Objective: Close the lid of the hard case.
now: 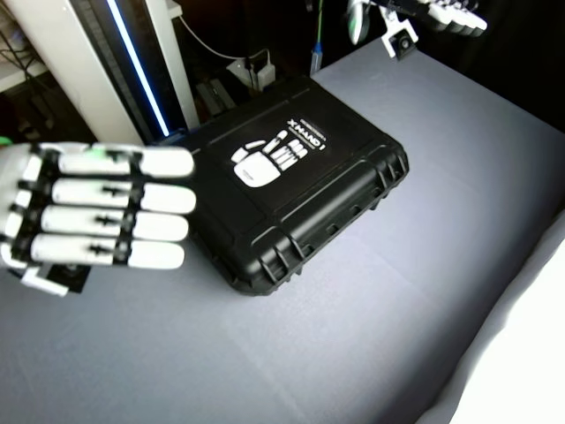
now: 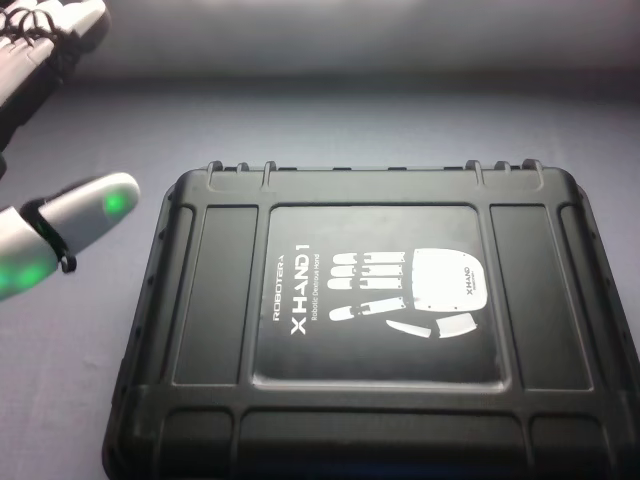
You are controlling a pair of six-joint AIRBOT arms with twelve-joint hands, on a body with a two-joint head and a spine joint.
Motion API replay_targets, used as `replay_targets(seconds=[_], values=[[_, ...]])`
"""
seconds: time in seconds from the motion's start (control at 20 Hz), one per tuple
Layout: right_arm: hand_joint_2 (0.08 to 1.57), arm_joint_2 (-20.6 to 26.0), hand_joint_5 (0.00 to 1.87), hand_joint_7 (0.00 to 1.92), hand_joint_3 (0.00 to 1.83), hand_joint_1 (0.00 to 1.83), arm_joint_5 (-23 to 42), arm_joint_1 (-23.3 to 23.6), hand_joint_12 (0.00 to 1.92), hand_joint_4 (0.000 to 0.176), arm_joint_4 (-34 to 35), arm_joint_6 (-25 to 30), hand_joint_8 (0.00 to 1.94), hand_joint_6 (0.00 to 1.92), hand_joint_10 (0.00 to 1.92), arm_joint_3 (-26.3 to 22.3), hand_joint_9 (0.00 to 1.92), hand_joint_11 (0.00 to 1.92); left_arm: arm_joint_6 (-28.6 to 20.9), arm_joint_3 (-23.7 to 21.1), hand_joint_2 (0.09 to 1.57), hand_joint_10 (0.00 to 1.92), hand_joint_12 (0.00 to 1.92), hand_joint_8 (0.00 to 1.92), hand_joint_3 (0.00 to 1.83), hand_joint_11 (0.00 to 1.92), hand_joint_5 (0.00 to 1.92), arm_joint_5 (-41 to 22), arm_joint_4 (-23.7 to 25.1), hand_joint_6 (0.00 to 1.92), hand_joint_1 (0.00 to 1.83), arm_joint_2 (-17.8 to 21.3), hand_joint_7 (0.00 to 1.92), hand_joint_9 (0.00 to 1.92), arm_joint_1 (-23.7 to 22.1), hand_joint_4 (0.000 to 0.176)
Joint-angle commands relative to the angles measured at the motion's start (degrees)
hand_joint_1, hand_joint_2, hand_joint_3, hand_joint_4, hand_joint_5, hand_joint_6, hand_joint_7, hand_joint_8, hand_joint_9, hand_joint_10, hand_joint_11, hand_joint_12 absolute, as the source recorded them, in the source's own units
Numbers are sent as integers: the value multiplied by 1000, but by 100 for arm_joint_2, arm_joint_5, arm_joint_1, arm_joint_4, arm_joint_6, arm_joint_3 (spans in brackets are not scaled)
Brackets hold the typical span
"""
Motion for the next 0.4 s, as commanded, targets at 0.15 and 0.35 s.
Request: replay_targets(seconds=[0.15, 0.35], values=[[1160, 88, 437, 398, 6, 999, 753, 566, 58, 0, -302, -367, 10, 7, 12, -264, 335, 229, -149, 142, 1396, 3, 488, 13, 4, 1, 408, -702, 69, 44, 446, -74, 327, 304, -218, 42], [1499, 435, 346, 748, 0, 544, 761, 854, 995, 167, -323, -324, 32, 1820, 81, -480, 777, 300, -30, -75, 1531, 81, 1317, 28, 11, 179, 325, -708, 437, 1845, 592, 150, 362, 485, -844, 41]])
